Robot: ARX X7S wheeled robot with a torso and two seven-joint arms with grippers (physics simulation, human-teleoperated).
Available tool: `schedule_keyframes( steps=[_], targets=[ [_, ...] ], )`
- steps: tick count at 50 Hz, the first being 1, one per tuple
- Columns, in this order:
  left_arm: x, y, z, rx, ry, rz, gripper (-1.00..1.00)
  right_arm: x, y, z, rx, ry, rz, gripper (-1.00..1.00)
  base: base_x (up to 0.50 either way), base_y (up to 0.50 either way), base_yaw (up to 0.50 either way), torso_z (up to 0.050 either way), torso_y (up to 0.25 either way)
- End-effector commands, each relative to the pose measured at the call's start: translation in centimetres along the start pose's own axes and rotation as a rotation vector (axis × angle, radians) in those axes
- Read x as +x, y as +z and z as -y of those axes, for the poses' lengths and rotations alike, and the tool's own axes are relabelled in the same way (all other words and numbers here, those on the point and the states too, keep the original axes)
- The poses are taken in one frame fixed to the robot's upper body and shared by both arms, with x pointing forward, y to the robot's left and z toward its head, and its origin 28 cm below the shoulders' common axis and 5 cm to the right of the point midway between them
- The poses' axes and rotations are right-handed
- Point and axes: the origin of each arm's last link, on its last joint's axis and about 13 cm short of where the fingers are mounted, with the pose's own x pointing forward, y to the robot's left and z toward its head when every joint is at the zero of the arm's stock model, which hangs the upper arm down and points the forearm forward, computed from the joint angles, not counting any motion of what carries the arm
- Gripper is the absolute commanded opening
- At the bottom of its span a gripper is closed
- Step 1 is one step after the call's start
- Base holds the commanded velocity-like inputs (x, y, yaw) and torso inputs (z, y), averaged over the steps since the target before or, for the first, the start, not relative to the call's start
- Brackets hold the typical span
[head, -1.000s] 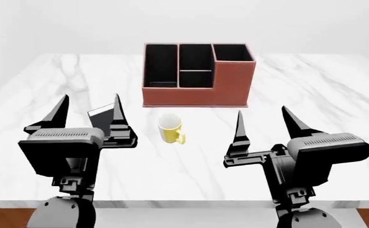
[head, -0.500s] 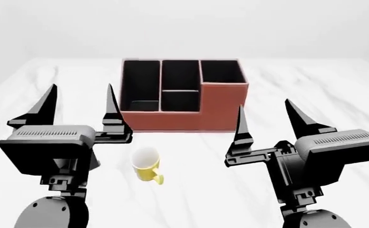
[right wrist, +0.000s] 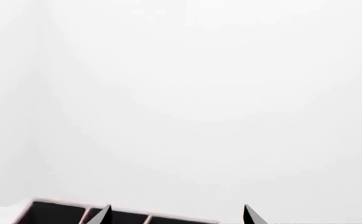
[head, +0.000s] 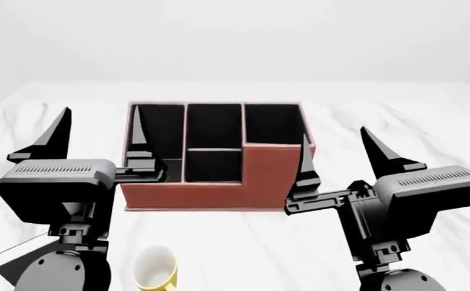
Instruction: Pick up the yellow and white mug and place it to the right of the caddy.
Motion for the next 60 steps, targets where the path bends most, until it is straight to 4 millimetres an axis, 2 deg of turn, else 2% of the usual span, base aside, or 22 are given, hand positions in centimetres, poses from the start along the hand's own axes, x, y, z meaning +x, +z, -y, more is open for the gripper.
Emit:
schedule_keyframes(
  steps=[1, 7, 16, 26, 33, 40, 49, 60],
  targets=[
    [0.0, 0.0, -0.1, -0.009, -0.004, -0.009, 1.00, 0.0, -0.2, -0.2, 0.030, 0.008, -0.008, 1.00, 0.00, 0.00, 0.00, 0.000, 0.000],
    [0.0, -0.1, 0.0, 0.014, -0.016, -0.016, 1.00, 0.0, -0.2, -0.3, 0.032, 0.023, -0.009, 1.00, 0.00, 0.00, 0.00, 0.000, -0.021],
    [-0.1, -0.1, 0.1, 0.039, -0.030, -0.006, 1.00, 0.0, 0.0, -1.0, 0.018, 0.092, -0.023, 1.00, 0.00, 0.00, 0.00, 0.000, -0.250],
    [0.0, 0.3, -0.1, 0.020, -0.016, 0.005, 1.00, -0.4, 0.5, -4.0, 0.028, 0.356, -0.090, 1.00, 0.00, 0.00, 0.00, 0.000, -0.175],
    [0.0, 1.5, -0.3, 0.035, 0.004, 0.062, 1.00, -1.2, -0.8, -6.5, -0.017, 0.552, -0.179, 1.00, 0.00, 0.00, 0.00, 0.000, 0.000],
    [0.0, 1.8, -0.3, 0.046, 0.010, 0.078, 1.00, -2.2, -2.0, -8.2, 0.002, 0.687, -0.255, 1.00, 0.00, 0.00, 0.00, 0.000, 0.000],
    [0.2, 1.8, -0.4, 0.048, 0.026, 0.068, 1.00, -3.5, -3.3, -9.2, 0.035, 0.752, -0.305, 1.00, 0.00, 0.00, 0.00, 0.000, 0.000],
    [0.2, 1.8, -0.4, 0.054, 0.026, 0.055, 1.00, -4.8, -3.9, -10.0, 0.049, 0.801, -0.341, 1.00, 0.00, 0.00, 0.00, 0.000, 0.000]
  ],
)
